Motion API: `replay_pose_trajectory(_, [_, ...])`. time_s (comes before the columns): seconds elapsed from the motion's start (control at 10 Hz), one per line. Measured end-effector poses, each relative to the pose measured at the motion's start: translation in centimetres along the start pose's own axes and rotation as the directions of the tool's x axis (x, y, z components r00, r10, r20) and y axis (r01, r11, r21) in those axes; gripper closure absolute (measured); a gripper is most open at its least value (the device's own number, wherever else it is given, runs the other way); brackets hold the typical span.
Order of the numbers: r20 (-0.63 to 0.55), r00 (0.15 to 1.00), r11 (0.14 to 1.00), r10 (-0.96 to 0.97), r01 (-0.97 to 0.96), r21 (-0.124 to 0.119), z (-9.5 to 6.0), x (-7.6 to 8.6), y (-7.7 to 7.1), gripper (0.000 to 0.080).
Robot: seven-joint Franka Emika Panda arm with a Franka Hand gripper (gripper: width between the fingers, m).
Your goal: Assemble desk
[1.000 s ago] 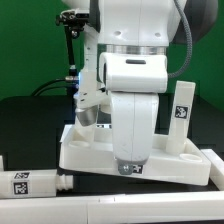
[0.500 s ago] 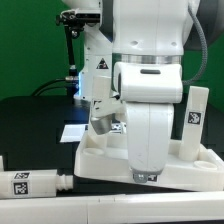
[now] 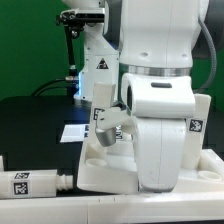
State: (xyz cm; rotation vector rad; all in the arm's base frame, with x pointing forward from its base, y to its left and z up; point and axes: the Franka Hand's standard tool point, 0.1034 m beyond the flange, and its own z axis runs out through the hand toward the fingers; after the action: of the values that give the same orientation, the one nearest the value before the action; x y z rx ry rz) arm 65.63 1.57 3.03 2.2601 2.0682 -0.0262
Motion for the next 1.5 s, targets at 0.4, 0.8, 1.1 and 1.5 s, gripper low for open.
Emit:
replay_pose_trajectory(0.4, [0.017, 1.0, 1.0, -0.006, 0.006, -0.01, 0.0, -0.2, 0.1, 0.051])
replay_pose_trajectory(0.8, [0.022, 0.989, 0.989, 0.144, -0.143, -0.025, -5.4, -0.4, -0.1, 0.02])
replay_pose_trajectory(1.1, [0.015, 0.921, 0.921, 0.389, -0.389, -0.026, -5.5, -0.3, -0.6, 0.0154])
replay_pose_trajectory(1.5, [0.007, 0.751, 0.751, 0.661, -0.661, -0.013, -9.2, -1.2, -3.6, 0.0151])
